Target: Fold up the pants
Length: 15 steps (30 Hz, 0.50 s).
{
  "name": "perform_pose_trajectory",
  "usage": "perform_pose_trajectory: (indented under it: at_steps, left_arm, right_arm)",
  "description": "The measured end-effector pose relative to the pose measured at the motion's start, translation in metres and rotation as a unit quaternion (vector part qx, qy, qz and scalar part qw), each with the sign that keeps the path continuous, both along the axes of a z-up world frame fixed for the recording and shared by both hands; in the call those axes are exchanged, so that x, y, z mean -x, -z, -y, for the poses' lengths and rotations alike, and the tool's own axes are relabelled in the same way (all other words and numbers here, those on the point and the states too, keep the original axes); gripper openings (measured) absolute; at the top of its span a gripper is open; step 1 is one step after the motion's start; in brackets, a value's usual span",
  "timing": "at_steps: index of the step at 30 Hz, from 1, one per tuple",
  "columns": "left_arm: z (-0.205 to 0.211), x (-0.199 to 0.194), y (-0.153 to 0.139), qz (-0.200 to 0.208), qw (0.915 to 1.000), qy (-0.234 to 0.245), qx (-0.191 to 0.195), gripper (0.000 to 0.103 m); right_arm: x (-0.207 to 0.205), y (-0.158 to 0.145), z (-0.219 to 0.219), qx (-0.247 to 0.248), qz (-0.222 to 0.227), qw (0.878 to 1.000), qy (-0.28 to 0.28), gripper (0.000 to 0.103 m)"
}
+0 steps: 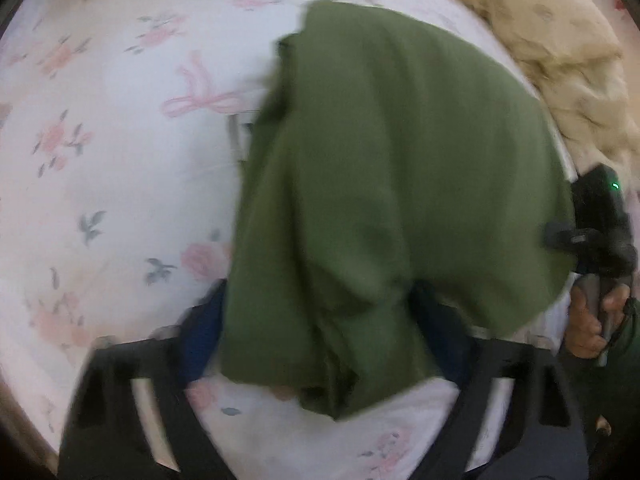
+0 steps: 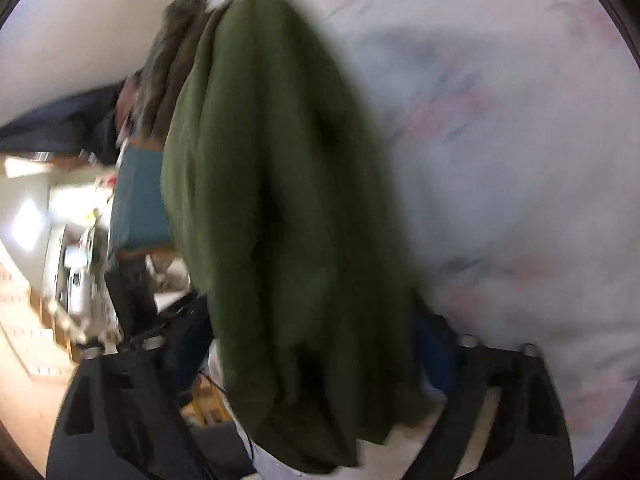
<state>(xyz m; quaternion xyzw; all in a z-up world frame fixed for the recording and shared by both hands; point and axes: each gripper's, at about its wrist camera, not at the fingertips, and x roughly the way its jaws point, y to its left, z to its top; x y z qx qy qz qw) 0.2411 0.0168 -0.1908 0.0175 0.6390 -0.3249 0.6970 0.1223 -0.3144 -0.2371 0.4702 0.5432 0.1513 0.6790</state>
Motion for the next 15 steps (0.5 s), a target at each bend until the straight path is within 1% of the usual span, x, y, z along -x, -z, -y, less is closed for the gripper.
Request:
perform_pose_trajectory:
  at_steps: [1, 2, 3, 4, 5, 6, 7, 8, 9, 10, 11, 12, 13, 14, 15]
  left_arm:
    - [0.003, 0.003, -0.003, -0.001, 1.0, 0.007, -0.001, 0.042]
    - [0.007, 0.007, -0.008, 0.011, 0.9998, 0.014, -0.013, 0.029]
    - [0.012, 0.015, -0.019, 0.034, 0.9989, 0.024, -0.019, 0.021]
    - [0.014, 0.021, -0.028, 0.052, 0.9982, 0.022, -0.022, 0.015]
    - [0.015, 0.027, -0.043, 0.072, 0.9971, 0.006, -0.023, 0.014]
    - [0.013, 0.031, -0.054, 0.081, 0.9964, -0.014, -0.018, 0.014]
    - [0.011, 0.037, -0.064, 0.085, 0.9957, -0.035, -0.014, 0.013]
    - [0.009, 0.045, -0.072, 0.078, 0.9954, -0.055, -0.006, 0.013]
    - [0.005, 0.055, -0.077, 0.056, 0.9953, -0.079, 0.004, 0.013]
    - [0.002, 0.069, -0.079, 0.025, 0.9944, -0.102, 0.014, 0.013]
    - [0.001, 0.085, -0.077, 0.001, 0.993, -0.117, 0.012, 0.013]
    - [0.001, 0.095, -0.074, -0.006, 0.9921, -0.125, 0.007, 0.013]
    - [0.002, 0.108, -0.07, -0.008, 0.9914, -0.131, -0.002, 0.016]
    - [0.006, 0.122, -0.059, -0.005, 0.9907, -0.133, -0.029, 0.025]
    - [0.009, 0.13, -0.048, -0.006, 0.9899, -0.126, -0.065, 0.03]
  right_arm:
    - [-0.001, -0.004, -0.011, 0.024, 0.011, 1.0, -0.016, 0.052]
    - [-0.002, -0.01, -0.018, 0.044, 0.024, 0.998, -0.025, 0.035]
    - [-0.004, -0.019, -0.024, 0.063, 0.037, 0.997, -0.035, 0.029]
    - [-0.009, -0.026, -0.026, 0.076, 0.047, 0.995, -0.041, 0.023]
    - [-0.014, -0.037, -0.028, 0.091, 0.062, 0.992, -0.054, 0.021]
    - [-0.018, -0.046, -0.027, 0.098, 0.069, 0.991, -0.063, 0.021]
    - [-0.022, -0.055, -0.024, 0.099, 0.075, 0.99, -0.071, 0.021]
    - [-0.027, -0.063, -0.02, 0.092, 0.081, 0.989, -0.079, 0.021]
    - [-0.03, -0.071, -0.017, 0.088, 0.083, 0.988, -0.091, 0.021]
    - [-0.032, -0.078, -0.015, 0.089, 0.079, 0.988, -0.102, 0.021]
    - [-0.03, -0.082, -0.011, 0.083, 0.071, 0.987, -0.114, 0.022]
    - [-0.027, -0.082, -0.009, 0.079, 0.061, 0.987, -0.123, 0.024]
    - [-0.018, -0.078, -0.008, 0.082, 0.043, 0.987, -0.131, 0.036]
    - [-0.009, -0.07, -0.008, 0.103, 0.012, 0.985, -0.135, 0.048]
    - [0.001, -0.061, -0.008, 0.132, -0.017, 0.981, -0.142, 0.049]
